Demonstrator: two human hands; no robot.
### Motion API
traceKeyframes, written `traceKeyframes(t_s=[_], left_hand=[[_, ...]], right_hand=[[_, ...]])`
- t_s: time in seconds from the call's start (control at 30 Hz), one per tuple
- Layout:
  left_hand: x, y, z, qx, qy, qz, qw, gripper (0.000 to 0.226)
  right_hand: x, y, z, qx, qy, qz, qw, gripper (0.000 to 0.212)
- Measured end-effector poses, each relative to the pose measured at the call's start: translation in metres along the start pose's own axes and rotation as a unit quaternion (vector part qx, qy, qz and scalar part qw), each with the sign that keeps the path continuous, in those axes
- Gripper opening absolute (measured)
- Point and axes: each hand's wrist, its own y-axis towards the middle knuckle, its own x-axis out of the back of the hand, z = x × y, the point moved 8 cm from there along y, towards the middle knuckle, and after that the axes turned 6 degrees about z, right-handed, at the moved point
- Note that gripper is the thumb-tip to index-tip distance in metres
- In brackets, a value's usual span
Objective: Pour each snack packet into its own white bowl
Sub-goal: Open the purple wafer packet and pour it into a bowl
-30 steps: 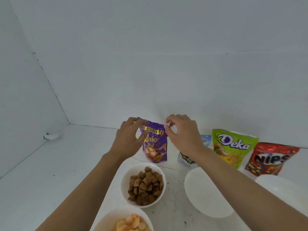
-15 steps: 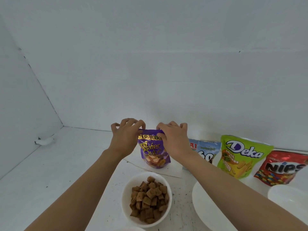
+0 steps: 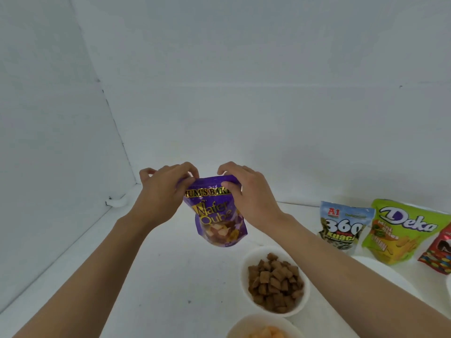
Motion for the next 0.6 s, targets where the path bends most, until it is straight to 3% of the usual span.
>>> traceKeyframes(t_s=[0.2,0.4,0.6], left_hand=[[0.021,-0.045,0.040,-0.041,-0.162,0.083,0.982,0.019],[-0.005,-0.083,0.067,-0.047,-0.207,0.156,0.965,0.018],[-0.021,-0.101,0.078,-0.027,-0.242,0.147,0.959,0.015]], right_hand=[[-0.045,-0.018,0.039,-0.013,0.041,0.046,0.998,0.017],[-0.087,-0.050,0.043,-0.025,0.021,0.081,0.996,0.022],[-0.097,-0.072,0.037,-0.024,0.014,0.091,0.995,0.022]])
